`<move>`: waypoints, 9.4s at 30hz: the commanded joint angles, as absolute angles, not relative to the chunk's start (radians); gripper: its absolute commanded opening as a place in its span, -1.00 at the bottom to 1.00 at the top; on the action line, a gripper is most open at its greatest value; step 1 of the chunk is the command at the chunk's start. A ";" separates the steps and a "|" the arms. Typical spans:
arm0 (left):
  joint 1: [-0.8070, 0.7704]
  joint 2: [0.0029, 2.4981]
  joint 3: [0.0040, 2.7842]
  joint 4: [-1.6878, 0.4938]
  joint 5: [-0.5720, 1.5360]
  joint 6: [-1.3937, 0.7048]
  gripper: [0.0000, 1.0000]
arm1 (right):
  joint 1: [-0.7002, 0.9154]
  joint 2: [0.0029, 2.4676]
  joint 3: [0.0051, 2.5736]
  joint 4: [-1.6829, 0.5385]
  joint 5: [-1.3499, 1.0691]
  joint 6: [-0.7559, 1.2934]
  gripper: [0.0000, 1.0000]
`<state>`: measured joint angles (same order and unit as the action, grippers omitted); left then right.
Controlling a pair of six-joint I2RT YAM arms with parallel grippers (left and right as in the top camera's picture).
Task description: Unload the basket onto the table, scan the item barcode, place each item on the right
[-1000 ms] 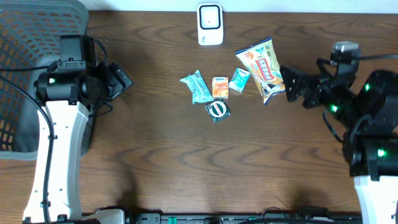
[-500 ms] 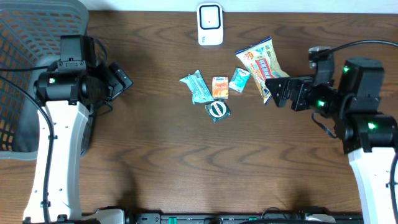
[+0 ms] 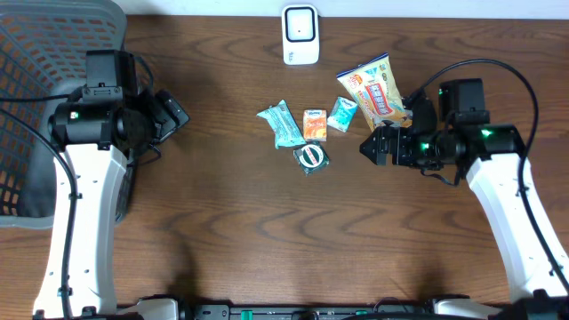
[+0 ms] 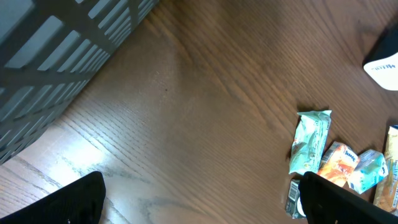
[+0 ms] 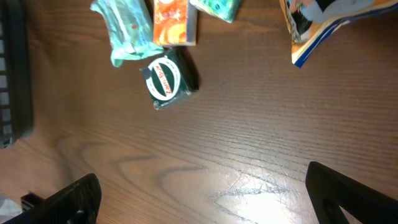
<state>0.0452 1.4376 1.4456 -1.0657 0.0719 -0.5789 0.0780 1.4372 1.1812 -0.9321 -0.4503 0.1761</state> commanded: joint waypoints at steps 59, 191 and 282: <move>0.050 1.439 1.444 -1.066 0.059 -0.580 0.95 | 0.159 1.445 1.195 -0.825 -0.411 0.178 0.98; 0.050 1.439 1.444 -1.066 0.059 -0.580 0.96 | -0.045 1.714 1.057 -0.776 -1.188 -0.059 -0.98; 0.050 1.439 1.444 -1.066 0.059 -0.580 0.96 | -0.093 1.713 1.177 -0.972 -0.529 0.260 -0.67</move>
<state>0.0452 1.4376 1.4456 -1.0657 0.0715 -0.5789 -0.1684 1.7119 1.2285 -0.9859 -0.4812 0.3462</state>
